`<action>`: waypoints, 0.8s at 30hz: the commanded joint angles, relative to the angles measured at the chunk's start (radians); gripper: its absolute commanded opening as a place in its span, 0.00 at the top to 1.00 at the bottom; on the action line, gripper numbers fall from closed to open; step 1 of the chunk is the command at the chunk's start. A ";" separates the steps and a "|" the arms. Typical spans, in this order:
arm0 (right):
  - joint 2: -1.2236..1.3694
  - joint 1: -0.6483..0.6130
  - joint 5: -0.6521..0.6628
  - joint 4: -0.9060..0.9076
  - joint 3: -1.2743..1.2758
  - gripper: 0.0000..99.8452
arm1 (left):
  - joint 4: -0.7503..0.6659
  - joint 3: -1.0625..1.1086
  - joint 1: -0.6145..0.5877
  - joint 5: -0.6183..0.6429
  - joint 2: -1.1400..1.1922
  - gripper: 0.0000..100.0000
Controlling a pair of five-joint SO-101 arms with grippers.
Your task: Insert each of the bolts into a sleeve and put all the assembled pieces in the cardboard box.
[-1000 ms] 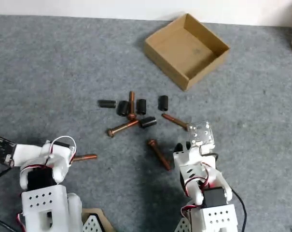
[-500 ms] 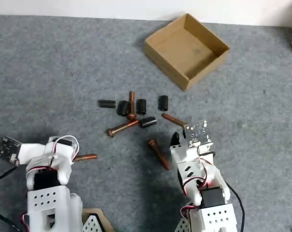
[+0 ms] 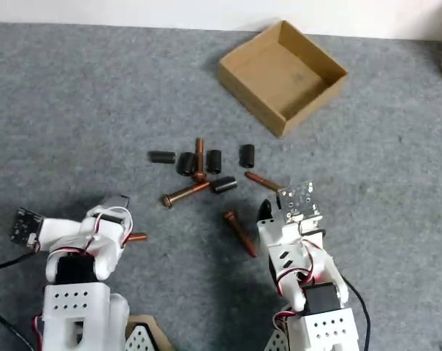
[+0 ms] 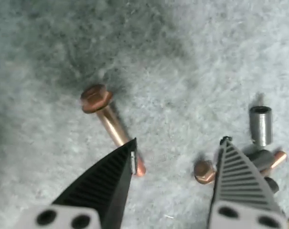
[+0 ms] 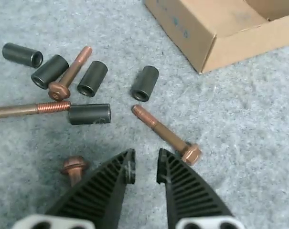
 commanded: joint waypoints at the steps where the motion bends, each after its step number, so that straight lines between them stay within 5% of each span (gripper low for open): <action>1: 0.007 -0.002 0.009 -0.018 0.154 0.91 | 0.005 -0.038 0.010 0.035 -0.007 0.74; 10: 0.010 -0.019 0.005 0.002 0.154 0.91 | -0.103 0.058 -0.099 0.034 -0.016 0.74; 18: -0.002 0.007 0.009 0.366 0.153 0.91 | -0.126 0.047 -0.104 0.032 -0.018 0.73; 24: -0.088 0.005 0.009 0.412 0.154 0.91 | -0.124 0.015 -0.104 0.032 -0.018 0.73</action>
